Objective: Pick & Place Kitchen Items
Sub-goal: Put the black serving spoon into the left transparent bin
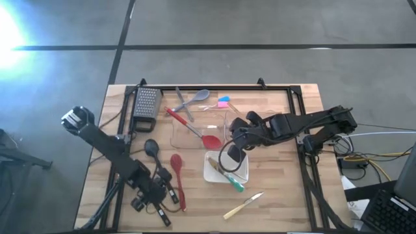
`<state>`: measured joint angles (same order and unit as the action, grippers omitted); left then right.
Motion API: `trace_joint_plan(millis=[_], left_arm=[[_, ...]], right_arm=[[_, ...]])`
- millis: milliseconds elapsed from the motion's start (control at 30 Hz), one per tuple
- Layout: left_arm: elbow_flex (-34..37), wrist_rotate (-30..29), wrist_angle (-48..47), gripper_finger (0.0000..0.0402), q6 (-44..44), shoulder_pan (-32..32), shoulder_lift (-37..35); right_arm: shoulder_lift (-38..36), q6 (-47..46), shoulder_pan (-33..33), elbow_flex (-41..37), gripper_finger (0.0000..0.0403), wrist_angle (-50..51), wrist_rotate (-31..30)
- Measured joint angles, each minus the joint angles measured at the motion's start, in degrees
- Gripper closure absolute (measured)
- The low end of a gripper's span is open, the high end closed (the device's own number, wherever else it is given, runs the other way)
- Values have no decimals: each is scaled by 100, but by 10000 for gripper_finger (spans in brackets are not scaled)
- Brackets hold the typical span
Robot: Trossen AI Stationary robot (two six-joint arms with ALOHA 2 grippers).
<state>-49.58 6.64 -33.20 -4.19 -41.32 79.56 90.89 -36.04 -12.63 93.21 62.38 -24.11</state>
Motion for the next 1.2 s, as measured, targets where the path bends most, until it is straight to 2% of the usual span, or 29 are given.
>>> trace_joint_plan(millis=[500, 867, 1200], left_arm=[[-468, -13, 1374, 197, -66, -725, 1850], [-588, -146, 2284, 197, 153, -730, 2571], [-565, -537, 1711, 197, 9, -728, 2729]], right_arm=[[0, 5, 7, 0, 359, -342, -34], [0, 94, 9, 0, 358, -345, -59], [0, 154, 3, 0, 358, -349, -60]])
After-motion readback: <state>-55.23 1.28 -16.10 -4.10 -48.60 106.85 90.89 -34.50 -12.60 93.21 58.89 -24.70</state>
